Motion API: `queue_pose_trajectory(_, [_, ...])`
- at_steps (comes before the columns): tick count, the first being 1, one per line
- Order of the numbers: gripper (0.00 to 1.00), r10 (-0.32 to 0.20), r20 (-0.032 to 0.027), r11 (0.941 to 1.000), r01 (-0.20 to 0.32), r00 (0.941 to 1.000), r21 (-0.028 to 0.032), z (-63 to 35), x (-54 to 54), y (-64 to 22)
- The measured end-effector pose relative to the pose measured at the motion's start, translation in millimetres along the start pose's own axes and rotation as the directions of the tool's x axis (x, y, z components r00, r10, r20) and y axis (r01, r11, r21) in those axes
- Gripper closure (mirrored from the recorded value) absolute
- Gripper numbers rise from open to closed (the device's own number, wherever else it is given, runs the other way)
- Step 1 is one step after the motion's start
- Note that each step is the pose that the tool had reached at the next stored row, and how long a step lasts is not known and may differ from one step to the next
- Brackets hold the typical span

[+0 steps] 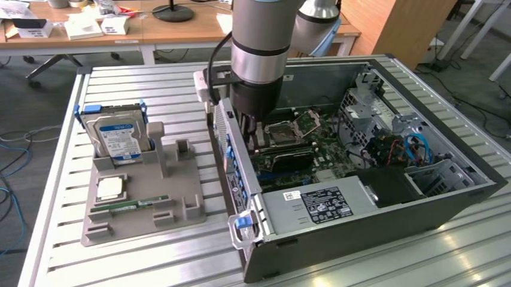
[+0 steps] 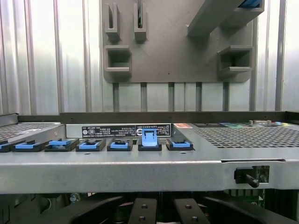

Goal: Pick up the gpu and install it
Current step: 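Press down on the gpu until it lock into place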

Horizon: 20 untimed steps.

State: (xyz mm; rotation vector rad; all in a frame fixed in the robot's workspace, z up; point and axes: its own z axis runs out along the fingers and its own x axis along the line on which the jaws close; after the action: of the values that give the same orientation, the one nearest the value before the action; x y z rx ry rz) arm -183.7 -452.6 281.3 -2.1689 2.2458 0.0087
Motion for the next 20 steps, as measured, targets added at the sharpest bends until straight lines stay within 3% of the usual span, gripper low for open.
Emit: queue_pose_trajectory(20, [0.89, 0.0, 0.0004, 1.0, 0.0, 1.0, 0.0001, 0.7, -0.2, -4.1])
